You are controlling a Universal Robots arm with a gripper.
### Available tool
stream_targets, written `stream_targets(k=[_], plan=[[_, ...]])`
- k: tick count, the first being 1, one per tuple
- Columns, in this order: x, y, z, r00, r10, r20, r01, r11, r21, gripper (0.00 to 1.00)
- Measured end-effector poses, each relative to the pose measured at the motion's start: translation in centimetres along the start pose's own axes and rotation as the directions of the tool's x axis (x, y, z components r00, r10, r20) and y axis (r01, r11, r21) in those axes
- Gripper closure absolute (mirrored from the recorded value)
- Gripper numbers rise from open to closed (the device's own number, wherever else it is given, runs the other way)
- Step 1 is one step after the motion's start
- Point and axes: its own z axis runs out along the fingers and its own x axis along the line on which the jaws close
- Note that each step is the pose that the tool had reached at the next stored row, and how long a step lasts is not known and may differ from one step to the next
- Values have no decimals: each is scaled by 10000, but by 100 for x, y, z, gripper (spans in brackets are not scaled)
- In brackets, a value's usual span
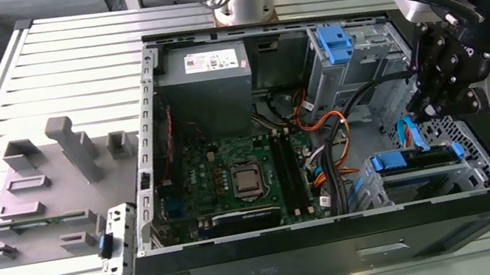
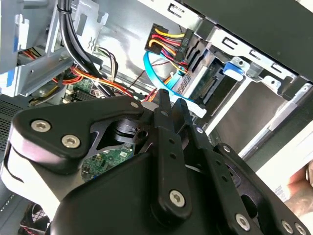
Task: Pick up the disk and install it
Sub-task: 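Insert the second disk wire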
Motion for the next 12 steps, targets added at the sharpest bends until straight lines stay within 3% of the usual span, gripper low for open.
stream_targets(k=[12], plan=[[-38, -61, 42, 10000, 0, 0, 0, 10000, -1, 76]])
